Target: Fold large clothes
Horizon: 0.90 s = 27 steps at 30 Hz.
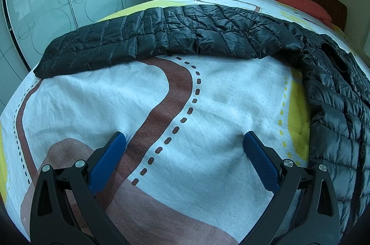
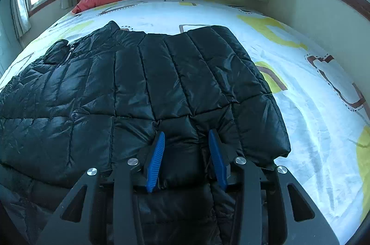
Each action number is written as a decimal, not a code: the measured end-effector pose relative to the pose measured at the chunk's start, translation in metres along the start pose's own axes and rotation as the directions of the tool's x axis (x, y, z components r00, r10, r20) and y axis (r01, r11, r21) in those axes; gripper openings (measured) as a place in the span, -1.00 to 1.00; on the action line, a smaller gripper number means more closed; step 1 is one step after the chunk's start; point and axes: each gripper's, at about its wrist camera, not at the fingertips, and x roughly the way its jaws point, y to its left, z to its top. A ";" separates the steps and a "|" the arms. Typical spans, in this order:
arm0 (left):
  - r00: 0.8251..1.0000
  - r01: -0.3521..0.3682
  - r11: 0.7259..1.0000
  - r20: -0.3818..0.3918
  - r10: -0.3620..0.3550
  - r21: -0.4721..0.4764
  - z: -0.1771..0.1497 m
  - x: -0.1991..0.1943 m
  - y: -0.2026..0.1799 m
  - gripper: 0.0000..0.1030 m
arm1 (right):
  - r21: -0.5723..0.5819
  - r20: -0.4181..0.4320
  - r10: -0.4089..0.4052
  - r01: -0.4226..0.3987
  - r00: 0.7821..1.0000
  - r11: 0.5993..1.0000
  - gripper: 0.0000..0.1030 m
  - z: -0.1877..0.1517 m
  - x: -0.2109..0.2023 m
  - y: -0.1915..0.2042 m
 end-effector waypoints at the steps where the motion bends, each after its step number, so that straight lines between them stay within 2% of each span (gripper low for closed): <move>1: 1.000 0.015 1.000 -0.011 -0.015 -0.012 0.002 0.000 0.003 0.96 | -0.002 0.002 -0.001 0.001 1.000 1.000 -0.21 0.000 0.000 0.001; 4: 0.998 0.067 0.996 -0.005 -0.067 -0.064 0.011 0.000 0.015 0.96 | -0.003 0.004 -0.003 0.003 1.000 1.000 -0.20 -0.001 -0.001 0.001; 9: 0.994 0.111 0.985 0.015 -0.110 -0.129 0.038 0.018 0.034 0.96 | -0.006 0.008 -0.003 0.003 1.000 1.000 -0.18 -0.001 -0.002 0.001; 12: 0.985 0.170 0.961 0.057 -0.162 -0.218 0.053 0.024 0.059 0.93 | -0.008 0.009 -0.004 0.004 1.000 1.000 -0.18 -0.002 -0.002 0.001; 16: 0.986 0.163 0.946 0.075 -0.148 -0.280 0.067 0.036 0.095 0.57 | -0.014 0.011 -0.010 0.010 1.000 1.000 -0.18 -0.001 -0.003 0.001; 17: 0.980 0.196 0.934 0.089 -0.177 -0.299 0.068 0.039 0.103 0.57 | -0.016 0.012 -0.012 0.012 1.000 1.000 -0.18 -0.001 -0.003 0.002; 18: 0.968 0.248 0.910 0.116 -0.222 -0.332 0.070 0.041 0.116 0.55 | -0.017 0.012 -0.014 0.014 1.000 1.000 -0.18 -0.001 -0.003 0.002; 20: 0.956 0.293 0.882 0.142 -0.258 -0.370 0.075 0.044 0.132 0.54 | -0.020 0.014 -0.017 0.017 1.000 1.000 -0.17 -0.001 -0.003 0.002; 23: 0.961 0.272 0.864 0.167 -0.221 -0.423 0.078 0.041 0.154 0.54 | -0.019 0.014 -0.016 0.016 1.000 1.000 -0.17 -0.001 -0.003 0.002; 25: 0.958 0.278 0.816 0.205 -0.200 -0.507 0.070 0.034 0.180 0.55 | -0.020 0.015 -0.017 0.017 1.000 1.000 -0.17 -0.001 -0.003 0.003; 27: 0.947 0.313 0.771 0.242 -0.210 -0.555 0.060 0.029 0.201 0.55 | -0.021 0.016 -0.019 0.019 1.000 1.000 -0.17 -0.001 -0.003 0.003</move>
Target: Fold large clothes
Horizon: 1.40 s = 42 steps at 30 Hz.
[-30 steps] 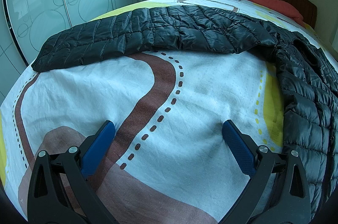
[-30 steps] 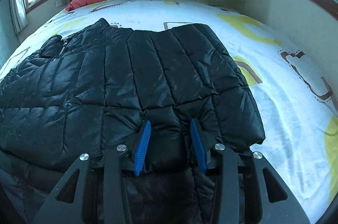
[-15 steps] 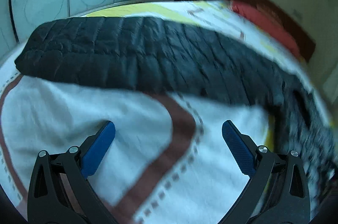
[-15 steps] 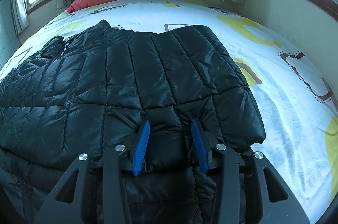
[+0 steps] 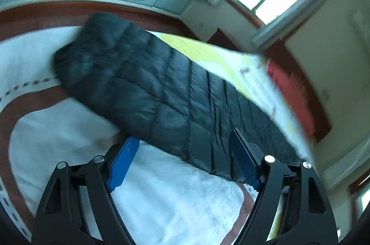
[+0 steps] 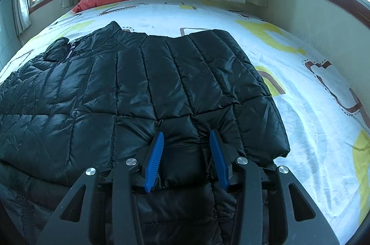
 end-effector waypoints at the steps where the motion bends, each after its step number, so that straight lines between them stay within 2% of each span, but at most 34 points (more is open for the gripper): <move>1: 1.000 -0.020 1.000 0.015 0.020 -0.011 0.002 -0.004 0.007 0.55 | -0.001 0.000 -0.001 0.001 1.000 1.000 -0.17 0.000 0.000 0.000; 3: 0.999 -0.042 0.999 0.032 0.043 -0.023 0.011 -0.004 0.014 0.58 | -0.006 0.002 -0.009 0.009 1.000 1.000 -0.17 0.000 0.000 0.001; 6: 0.998 -0.045 0.999 0.031 0.046 -0.030 0.027 0.010 0.012 0.82 | -0.008 0.004 -0.012 0.012 1.000 1.000 -0.17 0.000 -0.001 0.001; 8: 0.996 -0.075 0.997 0.055 0.077 -0.036 0.036 0.015 0.007 0.79 | -0.005 0.006 -0.010 0.010 1.000 1.000 -0.17 0.000 -0.001 0.001; 9: 0.993 -0.095 0.995 0.066 0.097 -0.041 0.039 0.017 0.005 0.51 | -0.004 0.007 -0.010 0.010 1.000 1.000 -0.17 0.000 -0.001 0.000; 10: 0.990 -0.118 0.992 0.070 0.121 -0.040 0.037 0.017 0.004 -0.06 | -0.005 0.009 -0.011 0.011 1.000 1.000 -0.17 0.001 -0.001 0.000; 12: 0.996 -0.079 0.995 0.040 0.082 -0.066 0.040 0.028 0.008 -0.72 | -0.008 0.010 -0.015 0.015 1.000 1.000 -0.17 0.000 -0.001 0.001; 14: 0.993 -0.106 0.990 0.041 0.110 -0.090 0.039 0.034 0.011 -0.82 | -0.010 0.012 -0.018 0.018 1.000 1.000 -0.17 0.000 -0.002 0.001; 16: 0.989 -0.123 0.991 0.070 0.127 -0.061 0.038 0.033 0.002 -0.90 | -0.008 0.012 -0.016 0.016 1.000 1.000 -0.17 0.001 -0.001 -0.001; 20: 0.980 -0.138 0.987 0.155 0.124 0.084 0.031 0.022 -0.044 -0.91 | -0.009 0.013 -0.018 0.018 1.000 1.000 -0.17 0.000 -0.002 0.001; 23: 0.980 -0.117 0.970 0.186 0.077 0.213 0.015 0.014 -0.092 -0.92 | -0.009 0.013 -0.018 0.018 1.000 1.000 -0.17 0.000 -0.002 0.001; 26: 0.986 -0.070 0.938 0.169 0.013 0.341 -0.006 0.025 -0.151 -0.92 | -0.005 0.013 -0.014 0.014 1.000 1.000 -0.17 0.000 -0.002 0.001; 30: 0.992 0.007 0.867 0.103 -0.067 0.498 -0.059 0.028 -0.223 -0.92 | 0.004 0.015 -0.004 0.004 1.000 1.000 -0.17 0.000 -0.002 -0.002; 36: 0.987 0.129 0.742 -0.016 -0.157 0.658 -0.142 0.039 -0.318 -0.92 | 0.015 0.019 0.007 -0.007 1.000 1.000 -0.17 0.000 -0.002 -0.004; 42: 0.976 0.213 0.605 -0.131 -0.177 0.767 -0.227 0.047 -0.381 -0.92 | 0.033 0.022 0.024 -0.025 0.999 0.999 -0.17 -0.001 -0.001 -0.008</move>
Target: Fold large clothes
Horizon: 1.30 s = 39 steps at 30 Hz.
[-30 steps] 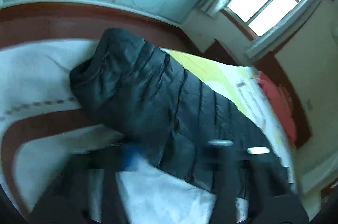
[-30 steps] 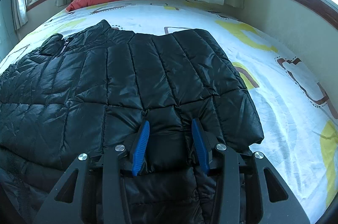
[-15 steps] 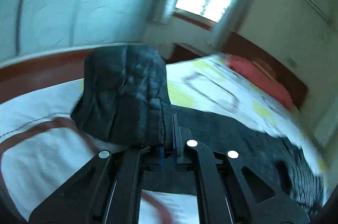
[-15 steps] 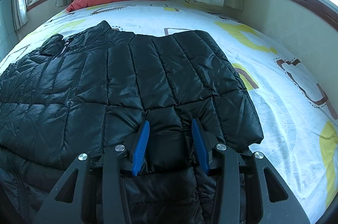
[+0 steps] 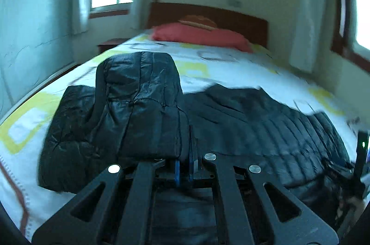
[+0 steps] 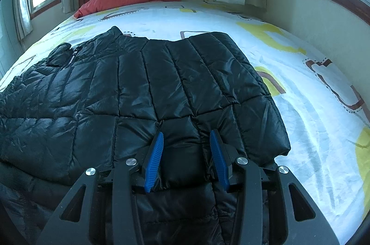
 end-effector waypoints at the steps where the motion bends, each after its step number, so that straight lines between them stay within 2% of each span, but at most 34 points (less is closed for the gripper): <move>1: 1.000 0.015 1.000 -0.010 -0.015 0.022 -0.001 0.005 -0.014 -0.92 | 0.002 0.000 0.003 -0.003 1.000 1.000 -0.17 0.000 0.000 -0.001; 9: 0.992 0.099 0.987 -0.087 -0.088 0.129 -0.018 0.040 -0.101 -0.92 | 0.021 0.005 0.022 -0.022 1.000 1.000 -0.17 -0.002 0.000 -0.002; 20: 0.975 0.174 0.971 -0.165 -0.147 0.163 -0.030 0.062 -0.160 -0.88 | 0.030 0.007 0.041 -0.042 0.999 0.999 -0.12 -0.004 -0.001 -0.003; 23: 0.970 0.199 0.964 -0.173 -0.168 0.176 -0.031 0.061 -0.170 -0.44 | 0.032 0.007 0.045 -0.045 0.999 0.998 -0.11 -0.004 -0.002 -0.002; 25: 0.971 0.204 0.961 -0.162 -0.174 0.189 -0.031 0.054 -0.175 -0.05 | 0.033 0.006 0.050 -0.051 0.999 0.998 -0.10 -0.004 -0.002 -0.003; 28: 0.971 0.215 0.958 -0.144 -0.190 0.191 -0.029 0.041 -0.178 0.19 | 0.038 0.004 0.063 -0.063 0.998 0.997 -0.07 -0.004 -0.002 -0.004; 31: 0.971 0.227 0.954 -0.126 -0.205 0.194 -0.023 0.028 -0.179 0.31 | 0.045 0.001 0.072 -0.072 0.997 0.996 -0.06 -0.003 -0.003 -0.005; 36: 0.973 0.223 0.954 -0.106 -0.205 0.200 -0.015 0.009 -0.170 0.33 | 0.038 -0.009 0.071 -0.070 0.997 0.997 -0.06 -0.004 -0.011 -0.006; 39: 0.979 0.198 0.960 -0.095 -0.182 0.197 -0.014 -0.001 -0.155 0.34 | 0.035 -0.010 0.071 -0.071 0.997 0.997 -0.06 -0.006 -0.019 -0.005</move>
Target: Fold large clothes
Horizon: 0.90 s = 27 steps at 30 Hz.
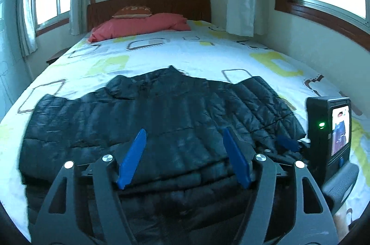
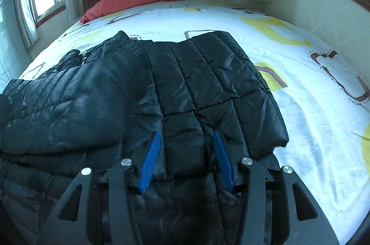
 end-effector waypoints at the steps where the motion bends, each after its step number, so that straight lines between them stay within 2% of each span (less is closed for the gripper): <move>1: 1.000 -0.014 1.000 0.002 0.014 -0.004 -0.002 -0.004 0.007 0.34 | 0.001 -0.002 0.003 -0.003 1.000 1.000 -0.06 -0.001 -0.004 0.001; 7: 0.995 -0.096 0.993 0.006 0.096 -0.068 -0.009 -0.027 0.063 0.35 | 0.033 0.023 0.050 -0.050 0.999 0.998 -0.06 0.006 -0.026 0.008; 10: 0.990 -0.141 0.981 0.005 0.143 -0.135 -0.013 -0.036 0.101 0.36 | 0.059 0.029 0.083 -0.085 0.996 0.995 -0.02 0.017 -0.026 0.014; 13: 0.983 -0.181 0.966 0.002 0.185 -0.186 -0.017 -0.041 0.133 0.36 | 0.104 0.019 0.128 -0.129 0.992 0.986 0.19 0.028 -0.013 0.023; 17: 0.973 -0.229 0.949 -0.021 0.230 -0.218 -0.024 -0.042 0.165 0.36 | 0.122 -0.057 0.182 -0.174 0.982 0.977 0.20 0.036 0.020 0.039; 19: 0.970 -0.242 0.941 -0.034 0.241 -0.239 -0.030 -0.042 0.178 0.36 | 0.117 -0.094 0.204 -0.192 0.974 0.974 -0.38 0.036 0.031 0.046; 20: 0.970 -0.242 0.938 -0.038 0.240 -0.249 -0.033 -0.042 0.183 0.36 | 0.105 -0.095 0.207 -0.197 0.974 0.975 -0.45 0.034 0.032 0.049; 21: 0.970 -0.241 0.935 -0.038 0.240 -0.258 -0.035 -0.043 0.187 0.36 | 0.095 -0.088 0.210 -0.201 0.974 0.975 -0.63 0.034 0.030 0.050; 23: 0.971 -0.238 0.933 -0.034 0.238 -0.271 -0.038 -0.046 0.194 0.36 | 0.077 -0.058 0.201 -0.196 0.978 0.978 -0.68 0.036 0.020 0.046; 27: 0.969 -0.238 0.930 -0.010 0.245 -0.281 -0.038 -0.051 0.205 0.37 | 0.049 0.011 0.123 -0.123 0.992 0.991 -0.69 0.043 0.003 0.020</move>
